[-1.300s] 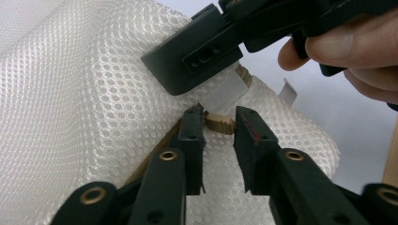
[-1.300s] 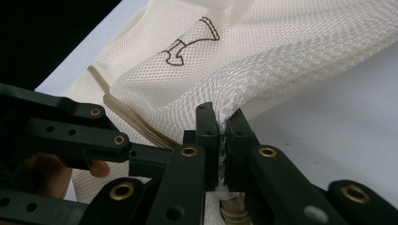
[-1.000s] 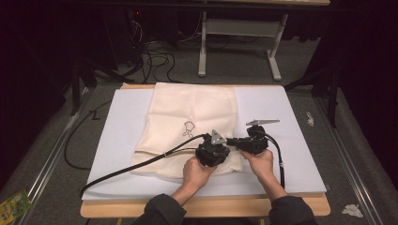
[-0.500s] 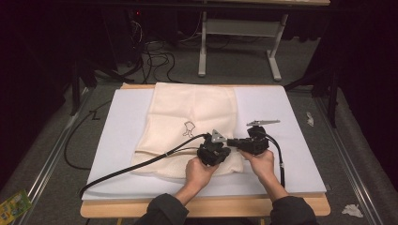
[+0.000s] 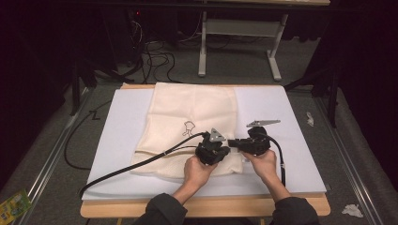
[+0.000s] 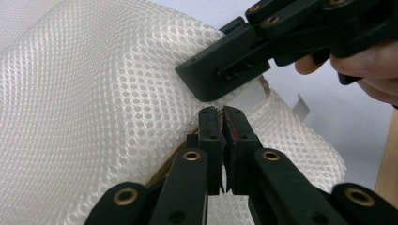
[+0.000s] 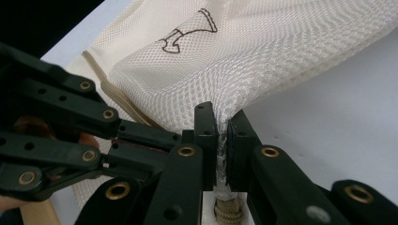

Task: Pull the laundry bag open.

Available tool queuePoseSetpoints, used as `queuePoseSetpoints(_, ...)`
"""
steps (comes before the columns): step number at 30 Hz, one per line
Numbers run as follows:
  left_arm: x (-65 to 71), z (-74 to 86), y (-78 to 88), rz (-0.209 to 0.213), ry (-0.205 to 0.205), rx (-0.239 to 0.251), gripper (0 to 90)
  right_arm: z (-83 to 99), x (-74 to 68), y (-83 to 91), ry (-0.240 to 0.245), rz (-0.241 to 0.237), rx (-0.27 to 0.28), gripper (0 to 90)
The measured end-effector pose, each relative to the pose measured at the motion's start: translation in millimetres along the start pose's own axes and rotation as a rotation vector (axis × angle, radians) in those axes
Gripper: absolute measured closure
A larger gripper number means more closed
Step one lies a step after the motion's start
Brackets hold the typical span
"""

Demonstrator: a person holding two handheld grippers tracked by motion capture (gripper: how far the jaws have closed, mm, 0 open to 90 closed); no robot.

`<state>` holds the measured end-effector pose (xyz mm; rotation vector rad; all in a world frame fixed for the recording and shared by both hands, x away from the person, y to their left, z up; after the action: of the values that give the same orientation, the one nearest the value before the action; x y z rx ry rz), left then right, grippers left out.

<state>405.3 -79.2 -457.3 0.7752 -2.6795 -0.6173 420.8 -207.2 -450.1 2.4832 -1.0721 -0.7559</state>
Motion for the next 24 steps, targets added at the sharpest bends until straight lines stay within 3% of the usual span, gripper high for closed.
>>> queuePoseSetpoints(16,-1.9,2.0,6.6,0.017,-0.004,-0.016,87.3,3.6,0.6,1.5,0.055,0.012,-0.014,88.8)
queuePoseSetpoints(24,-7.9,4.6,13.8,-0.002,-0.001,-0.013,87.3,3.9,2.0,3.7,0.057,0.017,-0.014,88.9)
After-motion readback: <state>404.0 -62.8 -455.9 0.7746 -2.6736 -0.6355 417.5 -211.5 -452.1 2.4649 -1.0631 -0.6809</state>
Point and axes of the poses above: each handheld gripper's, and its own axes: y roughly backward along the jaws, z roughly out of its underside, x roughly to its right, the point moved 5 cm from there along -y, roughly forward along the jaws, and after that the axes turned 10 degrees about x, right-handed, at the moved point
